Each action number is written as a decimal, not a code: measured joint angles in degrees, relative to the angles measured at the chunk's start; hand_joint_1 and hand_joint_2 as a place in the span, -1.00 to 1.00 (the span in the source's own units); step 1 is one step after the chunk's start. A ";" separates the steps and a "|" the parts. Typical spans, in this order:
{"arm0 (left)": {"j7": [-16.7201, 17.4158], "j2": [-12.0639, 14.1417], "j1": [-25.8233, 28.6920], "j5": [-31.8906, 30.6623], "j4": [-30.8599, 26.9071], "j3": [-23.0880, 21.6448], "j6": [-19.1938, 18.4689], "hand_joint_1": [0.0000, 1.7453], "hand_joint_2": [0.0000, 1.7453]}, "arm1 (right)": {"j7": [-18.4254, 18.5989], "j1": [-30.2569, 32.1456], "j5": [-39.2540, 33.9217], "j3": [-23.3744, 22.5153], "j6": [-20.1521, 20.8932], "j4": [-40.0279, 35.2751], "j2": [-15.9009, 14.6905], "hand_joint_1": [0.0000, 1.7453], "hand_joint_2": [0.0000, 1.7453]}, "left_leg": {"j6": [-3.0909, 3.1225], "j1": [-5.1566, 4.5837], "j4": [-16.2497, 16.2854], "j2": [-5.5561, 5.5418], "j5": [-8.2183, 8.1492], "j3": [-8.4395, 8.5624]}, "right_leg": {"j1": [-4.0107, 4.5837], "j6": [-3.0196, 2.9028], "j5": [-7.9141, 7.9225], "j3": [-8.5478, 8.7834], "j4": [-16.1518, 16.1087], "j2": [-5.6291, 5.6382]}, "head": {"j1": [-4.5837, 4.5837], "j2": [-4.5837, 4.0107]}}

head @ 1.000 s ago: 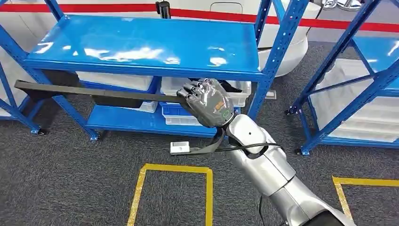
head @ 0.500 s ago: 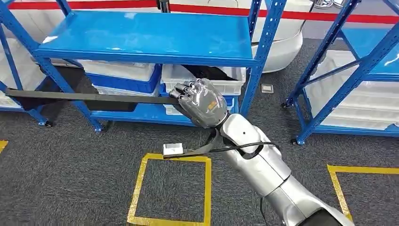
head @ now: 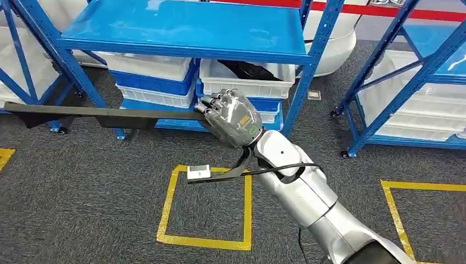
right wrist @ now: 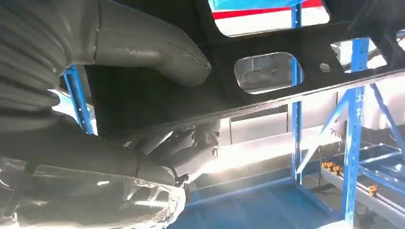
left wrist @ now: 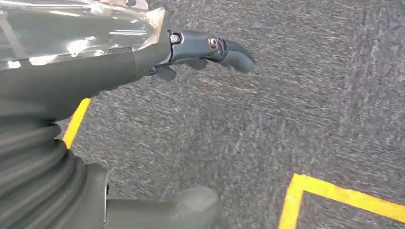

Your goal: Take the parts from the cabinet and place them on the table.

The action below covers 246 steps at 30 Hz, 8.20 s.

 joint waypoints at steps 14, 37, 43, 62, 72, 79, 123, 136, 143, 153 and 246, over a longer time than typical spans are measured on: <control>-0.15 0.02 0.47 -0.02 0.09 0.50 0.02 -1.00 1.00 | 0.13 -0.04 0.00 0.59 0.02 0.42 0.79 0.98 1.00 | -5.76 2.89 12.02 -0.10 -4.34 1.85 | -2.51 -0.31 6.69 -4.72 -6.33 -1.00 | -0.33 0.00; -0.72 -0.31 0.50 0.00 0.04 0.83 -0.22 -1.00 1.00 | 0.52 -0.01 0.63 0.46 1.27 0.28 1.36 0.98 1.00 | -3.10 1.29 0.02 -0.16 1.56 -2.74 | -1.20 -1.53 1.28 0.84 -5.81 -0.48 | -0.18 0.00; -0.72 0.15 0.68 0.00 0.04 0.92 -0.24 -1.00 1.00 | 0.57 0.26 1.16 0.76 1.57 0.39 1.77 0.98 1.00 | -5.21 2.17 18.48 -0.18 -7.66 -3.80 | -1.56 -1.58 6.79 -5.29 -5.45 -0.67 | -0.39 0.00; -0.55 0.31 0.06 -0.26 0.00 1.09 -0.59 -1.00 1.00 | 1.27 0.88 1.73 0.57 2.23 0.98 2.01 0.98 1.00 | -2.10 1.74 2.36 0.20 0.00 -1.62 | -1.24 0.52 -1.71 0.46 -0.97 -0.08 | 0.02 0.00; -1.27 0.59 0.40 -0.85 0.00 1.16 0.04 -1.00 1.00 | 1.42 1.72 1.62 0.37 2.16 0.74 2.76 0.98 1.00 | -5.47 2.21 15.03 -0.05 -10.80 -3.57 | -1.70 -2.88 4.76 -3.91 -5.31 -0.29 | -0.18 0.00; -1.53 0.72 -0.06 -1.16 -0.02 1.20 0.09 -1.00 1.00 | 1.42 3.15 2.21 0.02 2.14 0.04 2.89 0.98 1.00 | -5.19 2.62 1.76 -0.02 -10.51 9.34 | -1.40 -0.40 7.77 -9.14 -3.16 -0.46 | -0.02 0.00; -1.18 1.42 1.17 -0.18 -0.04 2.40 1.79 -1.00 1.00 | 1.60 3.52 7.48 0.76 2.62 0.31 5.97 0.98 1.00 | -3.42 1.34 0.49 4.00 -8.19 8.10 | -0.02 -1.94 5.54 -6.10 -3.90 -5.16 | -0.04 0.00; -1.20 0.61 1.30 -0.72 -0.02 2.71 2.14 -1.00 1.00 | 1.79 3.65 9.11 0.72 2.43 0.96 5.25 0.98 1.00 | -2.61 2.30 -0.53 -4.90 -4.96 6.35 | -2.25 1.21 1.39 -6.17 2.20 0.81 | 0.15 0.00; -0.98 0.02 1.64 -0.96 0.00 2.78 2.14 -1.00 1.00 | 2.32 3.37 9.57 0.59 2.43 0.96 5.71 0.98 1.00 | -4.95 2.96 -0.97 -7.16 -3.72 5.62 | -3.04 -1.05 4.67 -1.40 -6.90 1.86 | -0.20 0.00; -1.20 0.13 1.27 -1.20 0.04 2.82 1.92 -1.00 1.00 | 2.45 3.22 10.05 0.76 2.45 1.07 5.99 0.98 1.00 | -7.79 4.39 1.43 4.95 -5.87 5.65 | -2.36 0.19 3.76 -3.03 -4.66 -5.90 | -0.79 0.00; -0.87 0.37 0.70 -1.99 -0.04 3.28 1.33 -1.00 1.00 | 3.15 3.45 12.09 0.28 4.26 0.46 7.06 0.98 1.00 | -3.74 1.33 1.23 3.11 -4.92 4.39 | -0.78 -0.62 2.76 -3.14 -4.03 -5.35 | 0.32 0.00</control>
